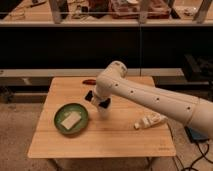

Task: Place the eraser in the ceramic cup

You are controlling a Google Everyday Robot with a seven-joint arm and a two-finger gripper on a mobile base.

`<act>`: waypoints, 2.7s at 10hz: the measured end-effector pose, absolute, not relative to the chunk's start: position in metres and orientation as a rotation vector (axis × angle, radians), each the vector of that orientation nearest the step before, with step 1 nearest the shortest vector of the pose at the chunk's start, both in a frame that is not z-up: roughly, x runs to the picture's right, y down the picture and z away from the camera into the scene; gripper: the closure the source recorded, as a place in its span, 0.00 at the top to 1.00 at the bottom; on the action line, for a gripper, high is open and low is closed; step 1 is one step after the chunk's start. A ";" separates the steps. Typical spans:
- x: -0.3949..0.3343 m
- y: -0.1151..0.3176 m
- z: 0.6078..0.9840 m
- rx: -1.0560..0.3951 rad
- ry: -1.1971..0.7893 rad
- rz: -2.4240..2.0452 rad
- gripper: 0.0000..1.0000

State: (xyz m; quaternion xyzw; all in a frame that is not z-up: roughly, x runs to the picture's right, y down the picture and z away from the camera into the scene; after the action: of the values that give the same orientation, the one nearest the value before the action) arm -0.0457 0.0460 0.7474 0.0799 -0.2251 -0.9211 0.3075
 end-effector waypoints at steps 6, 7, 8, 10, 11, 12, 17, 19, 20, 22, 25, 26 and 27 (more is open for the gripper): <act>-0.040 0.017 0.724 0.209 -0.661 -2.400 0.00; -0.035 0.012 0.720 0.218 -0.685 -2.382 0.00; -0.032 0.011 0.720 0.226 -0.708 -2.368 0.00; -0.024 0.016 0.729 0.216 -0.748 -2.338 0.00; -0.020 0.023 0.740 0.189 -0.765 -2.333 0.00; -0.022 0.026 0.748 0.179 -0.771 -2.335 0.00; -0.007 0.029 0.765 0.335 -0.707 -2.303 0.00; -0.010 0.033 0.771 0.337 -0.714 -2.324 0.00; -0.012 0.033 0.774 0.331 -0.721 -2.333 0.00; -0.009 0.035 0.778 0.307 -0.727 -2.329 0.09; -0.008 0.037 0.782 0.262 -0.757 -2.317 0.41; -0.008 0.037 0.783 0.239 -0.766 -2.317 0.49; -0.011 0.038 0.784 0.219 -0.778 -2.321 0.61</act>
State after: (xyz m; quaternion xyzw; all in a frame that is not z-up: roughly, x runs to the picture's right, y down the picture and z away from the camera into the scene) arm -0.0108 0.0385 0.7843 0.0841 -0.2983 -0.8896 0.3354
